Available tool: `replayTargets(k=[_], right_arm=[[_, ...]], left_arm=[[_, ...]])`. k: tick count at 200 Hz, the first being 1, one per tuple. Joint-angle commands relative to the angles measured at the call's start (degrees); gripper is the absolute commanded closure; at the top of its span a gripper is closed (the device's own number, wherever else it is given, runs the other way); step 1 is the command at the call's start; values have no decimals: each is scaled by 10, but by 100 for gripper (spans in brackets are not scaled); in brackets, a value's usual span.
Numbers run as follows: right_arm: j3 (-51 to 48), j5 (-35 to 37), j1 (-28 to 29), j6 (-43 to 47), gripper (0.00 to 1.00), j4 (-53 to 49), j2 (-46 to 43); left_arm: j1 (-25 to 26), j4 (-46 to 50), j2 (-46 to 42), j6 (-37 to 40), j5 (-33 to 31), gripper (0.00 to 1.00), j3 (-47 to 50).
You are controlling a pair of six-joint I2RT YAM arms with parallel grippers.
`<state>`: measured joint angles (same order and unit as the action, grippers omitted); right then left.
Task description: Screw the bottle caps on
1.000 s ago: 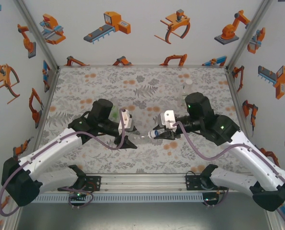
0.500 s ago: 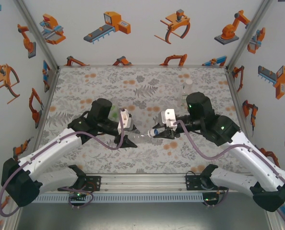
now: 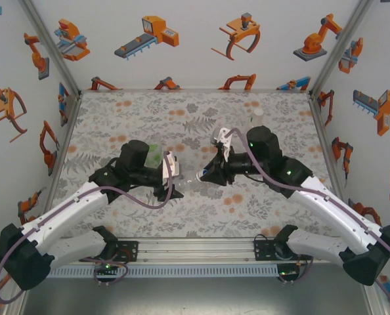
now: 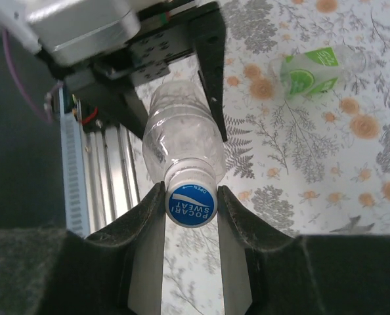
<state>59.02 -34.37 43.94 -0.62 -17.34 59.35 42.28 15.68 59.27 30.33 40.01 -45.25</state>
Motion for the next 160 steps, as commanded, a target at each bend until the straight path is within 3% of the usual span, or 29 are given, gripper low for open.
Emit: replayTargets(k=[1,54,95,114,160], right_arm=[[-22,43,11,-200,100,75,11],[-78,153,11,-441,100,128,-2],[-57,243,11,-581,100,42,6],[-58,243,11,-658,100,26,21],[-32,232,10,-671,100,-6,56]], left_arm=[[4,-117,-18,-19,-6,100,-6],[0,-132,-24,-27,-41,100,1],[-2,-133,-22,-37,-97,100,-1],[-3,-130,-20,-41,-127,100,-3],[-2,-107,-1,-44,-144,100,-18]])
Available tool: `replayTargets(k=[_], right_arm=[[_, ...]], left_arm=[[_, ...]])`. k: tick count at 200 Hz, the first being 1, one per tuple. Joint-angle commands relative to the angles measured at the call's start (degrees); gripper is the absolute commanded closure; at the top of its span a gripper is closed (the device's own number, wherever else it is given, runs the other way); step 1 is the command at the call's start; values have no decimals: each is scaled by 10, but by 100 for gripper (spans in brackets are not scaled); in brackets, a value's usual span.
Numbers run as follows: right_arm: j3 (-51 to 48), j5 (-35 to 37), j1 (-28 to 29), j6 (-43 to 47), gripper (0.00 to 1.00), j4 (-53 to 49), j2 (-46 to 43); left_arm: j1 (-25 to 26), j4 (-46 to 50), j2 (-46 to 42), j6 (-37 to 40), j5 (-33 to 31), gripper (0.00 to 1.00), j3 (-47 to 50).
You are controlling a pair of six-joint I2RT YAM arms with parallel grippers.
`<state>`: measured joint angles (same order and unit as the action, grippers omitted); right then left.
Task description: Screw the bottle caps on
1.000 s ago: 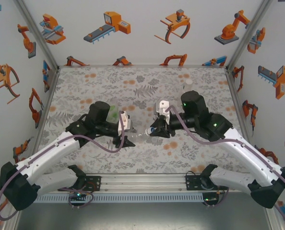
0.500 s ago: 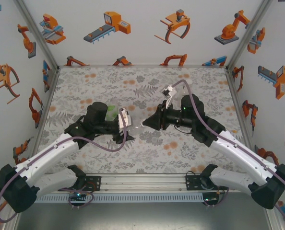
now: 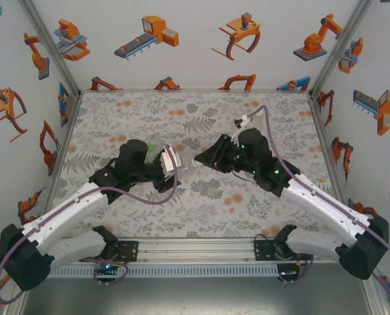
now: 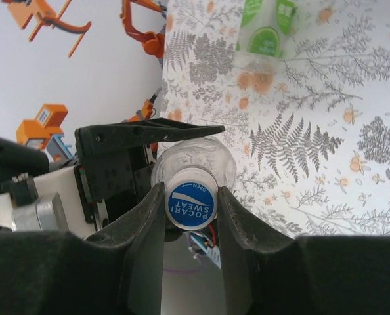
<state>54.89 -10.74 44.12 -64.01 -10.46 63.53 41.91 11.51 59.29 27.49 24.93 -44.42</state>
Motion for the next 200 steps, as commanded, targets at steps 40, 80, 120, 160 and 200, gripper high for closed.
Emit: replayTargets(k=[40,80,120,160,200], right_arm=[[19,-5,7,14,75,-69,-1],[57,-5,6,152,36,-77,-42],[107,-43,6,352,29,-104,-77],[121,-155,5,559,32,-136,-111],[166,-274,6,795,44,-247,-96]], left_arm=[[1,-59,0,-11,12,100,-29],[1,-57,3,-3,74,100,-32],[1,-38,5,15,134,100,-39],[1,-16,18,29,215,100,-50],[1,21,38,48,281,100,-68]])
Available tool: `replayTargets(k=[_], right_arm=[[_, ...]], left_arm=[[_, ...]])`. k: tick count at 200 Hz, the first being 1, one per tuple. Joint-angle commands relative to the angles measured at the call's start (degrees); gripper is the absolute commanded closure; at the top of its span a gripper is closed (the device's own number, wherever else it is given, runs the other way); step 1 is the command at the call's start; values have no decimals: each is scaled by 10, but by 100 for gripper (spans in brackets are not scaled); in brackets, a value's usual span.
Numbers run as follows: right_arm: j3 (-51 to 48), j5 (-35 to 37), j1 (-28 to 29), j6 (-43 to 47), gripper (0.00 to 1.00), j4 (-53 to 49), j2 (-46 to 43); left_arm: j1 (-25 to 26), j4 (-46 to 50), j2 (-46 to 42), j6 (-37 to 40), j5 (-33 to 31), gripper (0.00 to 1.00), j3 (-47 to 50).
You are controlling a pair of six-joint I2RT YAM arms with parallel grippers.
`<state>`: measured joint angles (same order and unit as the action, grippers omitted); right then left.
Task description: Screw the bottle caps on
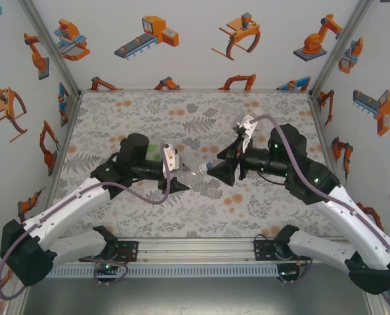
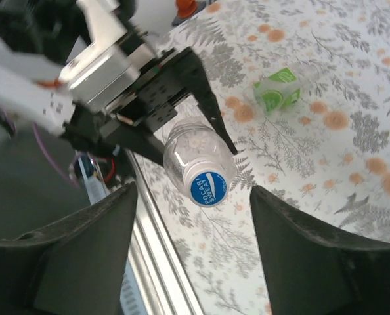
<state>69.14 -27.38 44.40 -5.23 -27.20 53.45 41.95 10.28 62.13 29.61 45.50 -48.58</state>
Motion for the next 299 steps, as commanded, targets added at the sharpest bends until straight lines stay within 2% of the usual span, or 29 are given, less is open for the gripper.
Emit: replayTargets(k=[1,34,51,88,132,241,265,299], right_arm=[[24,-110,3,212,44,-81,5],[18,-166,3,337,44,-105,4],[1,-171,3,367,45,-95,4],[-20,-166,3,368,48,-49,7],[-21,-143,3,367,46,-32,13],[-17,-172,3,356,54,-31,29],[-16,-170,3,356,58,-32,32],[-15,-174,3,352,72,-31,30]], left_arm=[[1,34,10,26,76,100,-27],[1,51,20,35,101,100,-33],[1,55,24,34,109,100,-37],[1,61,31,36,124,100,-41],[2,64,35,37,129,100,-43],[3,65,37,37,140,100,-46],[4,65,36,36,141,100,-46],[4,64,36,37,138,100,-46]])
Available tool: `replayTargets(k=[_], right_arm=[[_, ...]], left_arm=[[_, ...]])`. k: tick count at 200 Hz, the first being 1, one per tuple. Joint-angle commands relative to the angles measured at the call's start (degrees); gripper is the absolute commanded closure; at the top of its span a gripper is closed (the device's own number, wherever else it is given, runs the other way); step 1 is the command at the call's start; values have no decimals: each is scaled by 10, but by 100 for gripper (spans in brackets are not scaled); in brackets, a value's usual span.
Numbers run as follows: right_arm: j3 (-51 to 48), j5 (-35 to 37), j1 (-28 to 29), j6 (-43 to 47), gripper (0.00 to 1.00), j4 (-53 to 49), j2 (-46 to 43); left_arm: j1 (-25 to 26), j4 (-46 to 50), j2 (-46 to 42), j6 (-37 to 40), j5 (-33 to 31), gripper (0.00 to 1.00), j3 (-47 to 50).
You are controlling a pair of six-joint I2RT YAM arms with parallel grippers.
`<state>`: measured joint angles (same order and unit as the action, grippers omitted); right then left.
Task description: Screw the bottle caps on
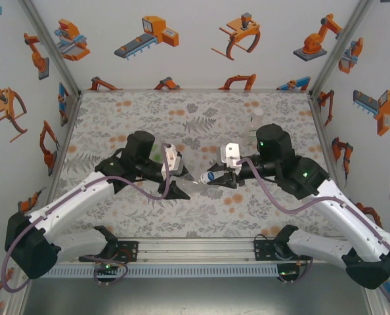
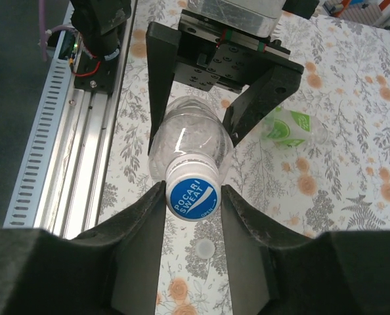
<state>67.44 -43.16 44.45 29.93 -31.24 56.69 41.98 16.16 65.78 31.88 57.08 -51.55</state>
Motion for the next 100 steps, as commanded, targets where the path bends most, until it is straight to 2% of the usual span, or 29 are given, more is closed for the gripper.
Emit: replayTargets(k=[1,26,55,69,100], right_arm=[[3,-17,3,-1,73,10,-3],[2,-11,3,-23,85,8,-2],[-14,3,3,-113,93,46,0],[-24,30,3,-193,100,79,3],[-56,109,3,-377,100,156,14]], left_arm=[[4,5,0,14,22,100,-16],[4,6,-3,10,-9,100,-16],[3,5,-11,4,-95,100,-14],[2,-2,-21,1,-143,100,-8],[-7,-44,-44,-14,-218,100,15]])
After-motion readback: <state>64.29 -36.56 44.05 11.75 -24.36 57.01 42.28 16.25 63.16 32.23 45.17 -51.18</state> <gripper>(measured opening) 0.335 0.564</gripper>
